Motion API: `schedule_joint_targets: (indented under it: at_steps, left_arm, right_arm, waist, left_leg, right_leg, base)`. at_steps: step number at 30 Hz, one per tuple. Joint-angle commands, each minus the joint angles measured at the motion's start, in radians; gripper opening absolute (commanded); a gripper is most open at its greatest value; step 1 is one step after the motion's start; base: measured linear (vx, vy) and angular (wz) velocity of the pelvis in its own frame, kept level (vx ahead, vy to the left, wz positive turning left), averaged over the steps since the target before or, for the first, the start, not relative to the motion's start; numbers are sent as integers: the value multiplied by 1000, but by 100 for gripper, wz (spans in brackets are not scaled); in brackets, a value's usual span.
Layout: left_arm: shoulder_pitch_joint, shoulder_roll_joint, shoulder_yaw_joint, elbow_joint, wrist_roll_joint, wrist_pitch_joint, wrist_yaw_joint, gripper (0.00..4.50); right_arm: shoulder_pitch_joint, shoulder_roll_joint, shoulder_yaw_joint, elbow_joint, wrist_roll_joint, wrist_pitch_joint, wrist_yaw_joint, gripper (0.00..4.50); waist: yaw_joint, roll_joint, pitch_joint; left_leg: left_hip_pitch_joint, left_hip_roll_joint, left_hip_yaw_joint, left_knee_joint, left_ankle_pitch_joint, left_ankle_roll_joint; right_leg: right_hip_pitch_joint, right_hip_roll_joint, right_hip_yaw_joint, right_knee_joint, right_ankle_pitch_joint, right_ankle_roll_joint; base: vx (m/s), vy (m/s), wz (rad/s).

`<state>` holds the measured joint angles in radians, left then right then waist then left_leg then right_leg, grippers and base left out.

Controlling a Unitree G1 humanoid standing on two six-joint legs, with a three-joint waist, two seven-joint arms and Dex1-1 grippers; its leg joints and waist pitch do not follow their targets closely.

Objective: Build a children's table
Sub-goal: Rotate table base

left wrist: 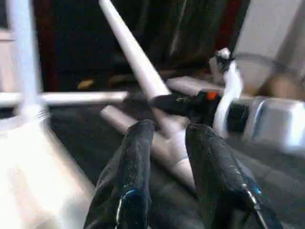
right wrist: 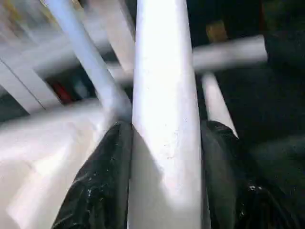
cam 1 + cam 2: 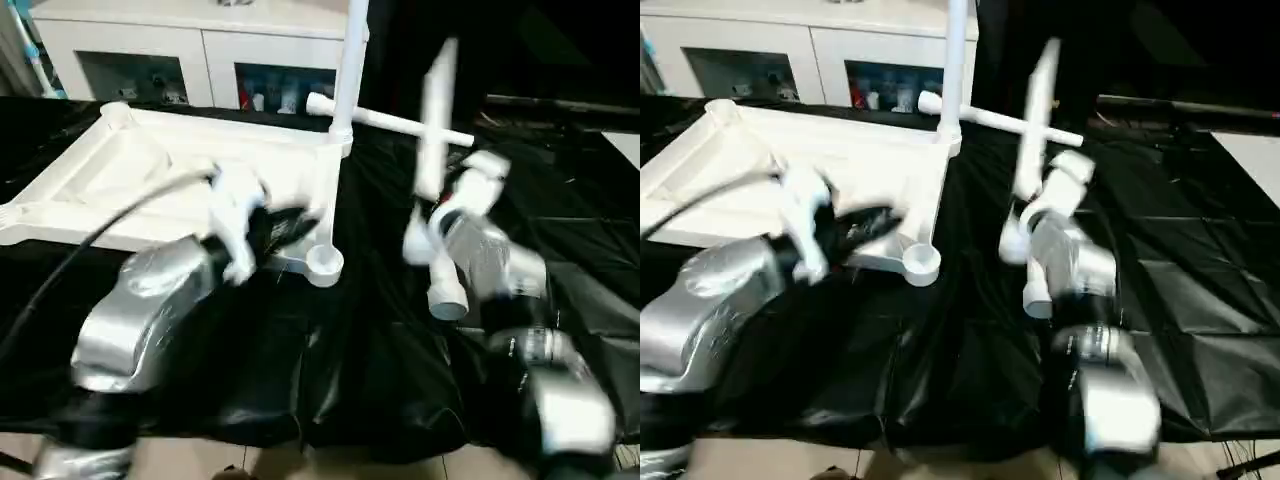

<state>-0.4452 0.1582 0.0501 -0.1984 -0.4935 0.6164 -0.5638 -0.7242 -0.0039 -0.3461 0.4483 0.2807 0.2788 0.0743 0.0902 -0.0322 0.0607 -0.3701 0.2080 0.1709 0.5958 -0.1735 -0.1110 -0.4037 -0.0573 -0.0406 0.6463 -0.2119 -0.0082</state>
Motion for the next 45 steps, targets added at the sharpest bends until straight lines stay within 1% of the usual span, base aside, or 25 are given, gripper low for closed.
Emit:
schedule_joint_targets:
  at_steps: [1, 2, 3, 4, 6, 7, 8, 9, 11, 12, 15, 16, 17, 19, 22, 24, 27, 30, 31, 34, 35, 36, 38, 40, 45]
  left_arm:
    - [-27, -49, 22, -7, -86, 37, 45, 178]
    - [-40, -82, 36, -5, -121, 50, 62, 182]
    - [-49, -101, 46, -4, -142, 61, 74, 193]
    - [-65, -127, 55, -2, -182, 77, 81, 205]
    - [-89, -157, 72, 3, -229, 108, 97, 218]
    - [-117, -182, 89, 15, -270, 138, 117, 225]
    - [-133, -191, 99, 26, -287, 152, 129, 235]
    - [-145, -194, 101, 35, -293, 160, 133, 235]
    - [-161, -192, 102, 45, -289, 172, 137, 253]
    - [-168, -188, 100, 52, -279, 174, 138, 253]
    - [-189, -172, 96, 83, -248, 173, 167, 277]
    - [-189, -172, 96, 83, -248, 173, 167, 277]
    - [-194, -163, 94, 95, -230, 163, 177, 293]
    - [-199, -153, 95, 103, -216, 159, 196, 299]
    - [-206, -150, 108, 106, -222, 160, 223, 326]
    - [-206, -143, 136, 89, -246, 159, 237, 340]
    - [-197, -129, 162, 60, -278, 170, 232, 362]
    - [-195, -124, 177, 57, -289, 170, 236, 383]
    - [-196, -120, 182, 62, -288, 164, 239, 392]
    - [-199, -115, 182, 69, -286, 157, 241, 410]
    - [-202, -114, 177, 71, -290, 158, 237, 417]
    - [-203, -114, 175, 72, -290, 158, 236, 427]
    - [-209, -118, 164, 77, -286, 160, 234, 446]
    - [-213, -123, 150, 93, -271, 155, 234, 449]
    - [-216, -123, 144, 118, -252, 144, 245, 450]
  right_arm:
    - [33, 23, 42, -148, 60, -35, 102, 180]
    - [62, 34, 68, -209, 89, -32, 159, 180]
    - [81, 40, 87, -248, 105, -30, 190, 179]
    - [114, 35, 131, -299, 118, -15, 244, 179]
    - [154, 26, 186, -350, 127, -6, 304, 179]
    - [187, 13, 236, -385, 133, 2, 362, 179]
    - [204, 7, 263, -400, 135, 2, 390, 179]
    - [218, 3, 286, -413, 139, 7, 414, 179]
    - [240, 0, 317, -440, 137, 17, 445, 179]
    - [249, -1, 333, -450, 134, 19, 459, 179]
    - [274, -11, 379, -480, 122, 20, 492, 178]
    - [274, -11, 379, -480, 122, 20, 492, 178]
    - [280, -14, 391, -484, 114, 15, 494, 178]
    - [284, -11, 394, -477, 92, -8, 470, 178]
    - [264, -3, 360, -439, 69, -32, 410, 178]
    - [229, -6, 309, -390, 37, -51, 318, 178]
    - [198, -15, 260, -350, 30, -67, 253, 178]
    - [198, -18, 258, -364, 37, -69, 267, 178]
    - [201, -20, 270, -381, 38, -71, 287, 178]
    - [218, -26, 317, -413, 38, -67, 344, 178]
    - [233, -34, 361, -426, 24, -65, 372, 178]
    - [235, -35, 367, -427, 23, -66, 376, 178]
    - [255, -40, 423, -447, 6, -80, 411, 178]
    - [273, -40, 467, -470, -6, -88, 436, 178]
    - [282, -47, 493, -480, -21, -94, 459, 178]
  waist:
    - [3, 9, -76]
    - [2, 9, -75]
    - [0, 7, -74]
    - [-2, 8, -73]
    - [0, 6, -71]
    - [1, 6, -72]
    - [1, 4, -69]
    - [1, 6, -69]
    - [1, 4, -69]
    - [2, 2, -68]
    - [3, 4, -71]
    - [3, 5, -72]
    - [5, 6, -72]
    - [5, 3, -72]
    - [4, 3, -72]
    - [2, 3, -72]
    - [0, 4, -71]
    - [2, 4, -74]
    - [1, 3, -75]
    - [1, 2, -75]
    - [1, 1, -73]
    - [2, 2, -73]
    - [1, 4, -71]
    - [4, 5, -71]
    - [4, 9, -71]
  left_leg:
    - [6, 4, 5, -58, -130, 5]
    - [6, 5, 4, -60, -139, 18]
    - [4, 6, 2, -61, -142, 19]
    - [4, 6, 2, -62, -147, 19]
    - [4, 6, 3, -60, -149, 22]
    - [6, 3, 5, -59, -153, 20]
    - [4, 4, 2, -60, -160, 19]
    - [4, 4, 2, -61, -163, 18]
    - [4, 7, 0, -61, -164, 17]
    - [3, 6, 0, -62, -159, 18]
    - [3, 6, -2, -61, -134, 21]
    - [4, 8, -3, -61, -127, 18]
    - [5, 8, -2, -61, -125, 17]
    - [2, 6, -1, -61, -119, 16]
    - [2, 6, -2, -60, -112, 9]
    - [3, 5, -2, -60, -122, 3]
    - [6, 3, 0, -60, -131, -8]
    - [5, 2, 0, -57, -106, 2]
    - [3, 2, 0, -57, -93, 9]
    - [2, 3, 0, -56, -87, 23]
    - [0, 3, -1, -57, -92, 28]
    - [1, 3, 0, -57, -97, 28]
    - [3, 5, 0, -58, -119, 24]
    - [5, 6, 0, -58, -129, 16]
    - [4, 7, -3, -60, -143, 7]
  right_leg:
    - [67, -52, 40, -64, 62, -175]
    - [66, -51, 39, -69, 39, -169]
    - [66, -51, 38, -69, 22, -167]
    - [64, -51, 38, -73, -6, -161]
    - [63, -50, 40, -76, -19, -157]
    - [63, -47, 39, -79, -39, -150]
    - [63, -49, 39, -83, -61, -148]
    - [63, -50, 39, -83, -73, -149]
    - [60, -51, 39, -85, -96, -142]
    - [61, -51, 39, -86, -96, -138]
    - [61, -50, 39, -82, -62, -129]
    - [61, -52, 39, -80, -52, -131]
    - [60, -52, 39, -80, -41, -137]
    - [63, -52, 39, -78, -31, -140]
    - [62, -53, 39, -76, -23, -143]
    - [63, -53, 39, -77, -36, -141]
    - [60, -51, 39, -79, -65, -126]
    - [62, -48, 39, -72, 3, -126]
    - [64, -47, 38, -69, 32, -133]
    - [65, -49, 38, -68, 48, -140]
    - [67, -50, 38, -70, 38, -142]
    - [67, -50, 38, -72, 28, -141]
    - [63, -52, 38, -76, -13, -145]
    - [62, -52, 40, -78, -38, -137]
    - [60, -52, 39, -78, -45, -139]
  base:
    - [0, 0, 0]
    - [0, 0, 0]
    - [0, 0, 0]
    - [0, 0, 0]
    - [0, 0, 0]
    - [0, 0, 0]
    - [0, 0, 0]
    - [0, 0, 0]
    - [0, 0, 0]
    - [0, 0, 0]
    - [0, 0, 0]
    - [0, 0, 0]
    - [0, 0, 0]
    - [0, 0, 0]
    - [0, 0, 0]
    - [0, 0, 0]
    - [0, 0, 0]
    - [0, 0, 0]
    - [0, 0, 0]
    - [0, 0, 0]
    - [0, 0, 0]
    - [0, 0, 0]
    - [0, 0, 0]
    - [0, 0, 0]
    - [0, 0, 0]
